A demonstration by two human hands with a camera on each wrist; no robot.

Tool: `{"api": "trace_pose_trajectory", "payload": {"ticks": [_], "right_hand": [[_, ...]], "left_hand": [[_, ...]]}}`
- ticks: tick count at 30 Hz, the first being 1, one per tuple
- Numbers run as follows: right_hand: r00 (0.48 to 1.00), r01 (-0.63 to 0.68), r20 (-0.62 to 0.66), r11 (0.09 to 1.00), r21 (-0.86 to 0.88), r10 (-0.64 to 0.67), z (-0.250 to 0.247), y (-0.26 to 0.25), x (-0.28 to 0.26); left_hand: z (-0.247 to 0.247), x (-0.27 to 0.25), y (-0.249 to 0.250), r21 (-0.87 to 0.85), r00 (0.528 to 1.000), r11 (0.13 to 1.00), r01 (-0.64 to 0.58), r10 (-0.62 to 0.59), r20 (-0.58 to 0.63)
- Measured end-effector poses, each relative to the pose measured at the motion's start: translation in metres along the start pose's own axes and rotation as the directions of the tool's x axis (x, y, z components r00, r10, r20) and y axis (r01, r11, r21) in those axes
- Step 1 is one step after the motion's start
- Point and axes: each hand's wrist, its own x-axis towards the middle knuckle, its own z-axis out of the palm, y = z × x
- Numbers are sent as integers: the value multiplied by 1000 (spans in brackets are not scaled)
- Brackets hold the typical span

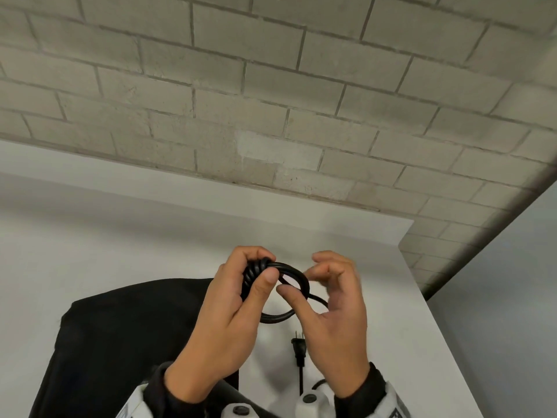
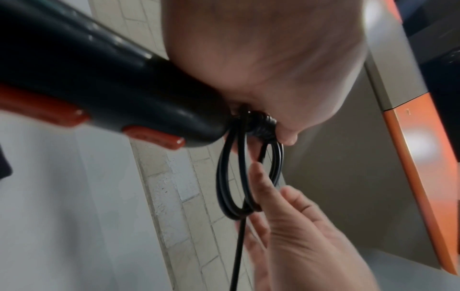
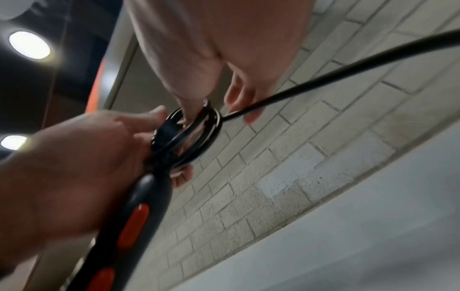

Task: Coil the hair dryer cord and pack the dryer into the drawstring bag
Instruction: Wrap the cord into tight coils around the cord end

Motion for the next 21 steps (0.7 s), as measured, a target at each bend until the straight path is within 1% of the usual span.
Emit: {"api": "trace_pose_trajectory", "payload": {"ticks": [1,2,3,4,5,8,11,13,14,16,17,19,21], "right_hand": [[994,78,-62,990,-114,-85,1,-2,-2],[980,153,-94,965,-212,-176,3,-2,-4],[963,213,-100,934,-288,-250,5,-2,-7],[950,249,-96,906,-341,-298,7,-1,-9],[944,262,-92,891,-371,-316,9,0,-12],[951,235,-90,883,-407,-295,16,2,-18],[979,162,-58,918,-362,-195,23,-3,-22],[997,49,-36,957,-285,-62,24,-7,-25],[999,-30,-17,971,-236,27,23,-11,-25],[977,-201,45,970,-137,209,21,-18,-23],[959,-265,78,960,-92,272,18,-22,-20],[943,-312,113,950,-32,314,14,-27,-11],[946,-295,141,956,-6,293,12,-30,-4]], "left_hand": [[1,0,0,-16,1000,1000,6,-6,-5],[2,0,-1,-29,1000,1000,6,-7,-9],[3,0,-1,-34,1000,999,3,-3,-14],[4,-1,-1,-32,1000,999,-5,4,-20],[5,-1,0,-28,1000,999,-15,14,-25],[7,-2,-1,-40,998,998,-48,46,-45],[6,-4,-3,-10,996,998,-63,62,-60],[6,-4,-4,38,994,996,-77,79,-74],[5,-4,-3,49,992,994,-92,96,-85],[5,-3,1,89,981,983,-162,170,-94],[7,-3,4,104,974,974,-202,211,-85],[11,-2,9,115,959,958,-261,271,-82],[14,1,12,113,949,954,-276,289,-128]]}}
